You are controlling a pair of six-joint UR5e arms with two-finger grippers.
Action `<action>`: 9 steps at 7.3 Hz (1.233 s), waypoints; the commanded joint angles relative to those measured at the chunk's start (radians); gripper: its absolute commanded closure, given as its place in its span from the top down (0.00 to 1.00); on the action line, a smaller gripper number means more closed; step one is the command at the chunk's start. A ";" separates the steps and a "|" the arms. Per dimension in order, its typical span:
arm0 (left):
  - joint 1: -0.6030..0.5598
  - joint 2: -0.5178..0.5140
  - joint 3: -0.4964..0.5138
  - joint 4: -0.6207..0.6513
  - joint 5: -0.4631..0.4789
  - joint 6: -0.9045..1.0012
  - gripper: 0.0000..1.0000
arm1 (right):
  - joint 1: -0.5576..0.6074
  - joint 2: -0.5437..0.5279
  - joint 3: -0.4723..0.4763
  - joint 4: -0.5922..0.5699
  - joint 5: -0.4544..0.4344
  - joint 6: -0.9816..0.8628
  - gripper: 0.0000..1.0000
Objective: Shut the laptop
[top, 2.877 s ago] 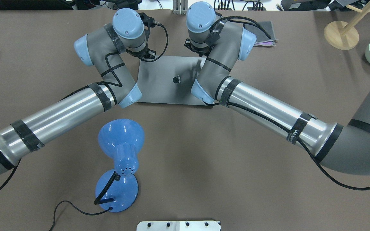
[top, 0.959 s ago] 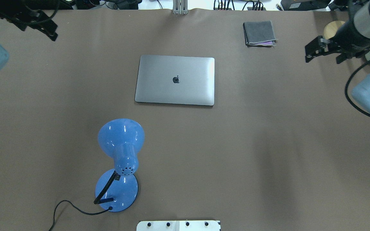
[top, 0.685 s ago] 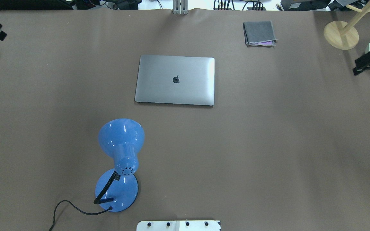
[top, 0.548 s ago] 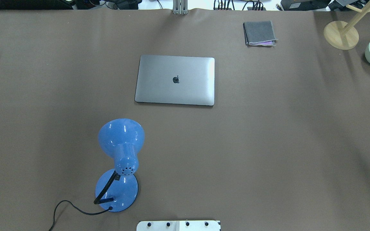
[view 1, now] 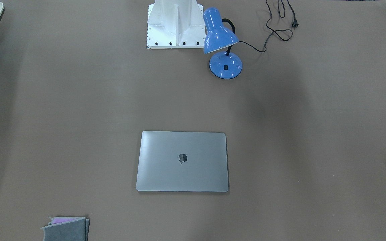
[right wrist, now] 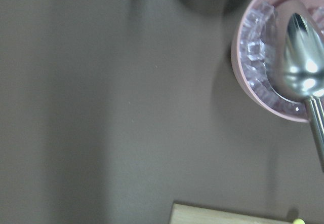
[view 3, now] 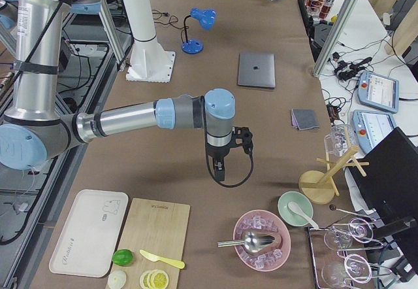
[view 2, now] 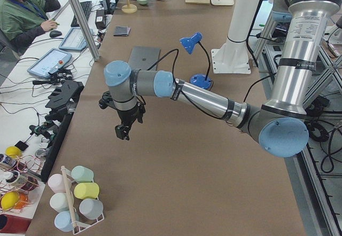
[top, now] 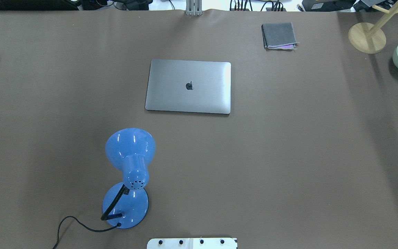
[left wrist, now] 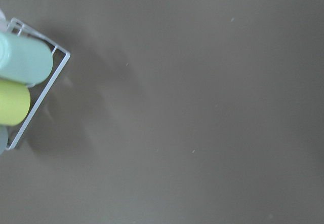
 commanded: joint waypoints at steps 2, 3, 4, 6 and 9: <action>-0.024 0.117 0.029 -0.041 -0.002 0.024 0.98 | 0.030 -0.063 -0.043 -0.013 0.000 -0.038 1.00; -0.022 0.123 0.050 -0.040 -0.002 0.005 0.98 | 0.030 -0.063 -0.044 -0.013 0.000 -0.035 1.00; -0.024 0.124 0.043 -0.043 -0.002 -0.016 0.98 | 0.030 -0.062 -0.044 -0.011 0.000 -0.038 1.00; -0.025 0.125 0.043 -0.045 -0.002 -0.016 0.98 | 0.030 -0.060 -0.043 -0.011 0.003 -0.047 1.00; -0.025 0.133 0.027 -0.046 -0.004 -0.013 0.98 | 0.030 -0.056 -0.041 -0.011 0.007 -0.046 1.00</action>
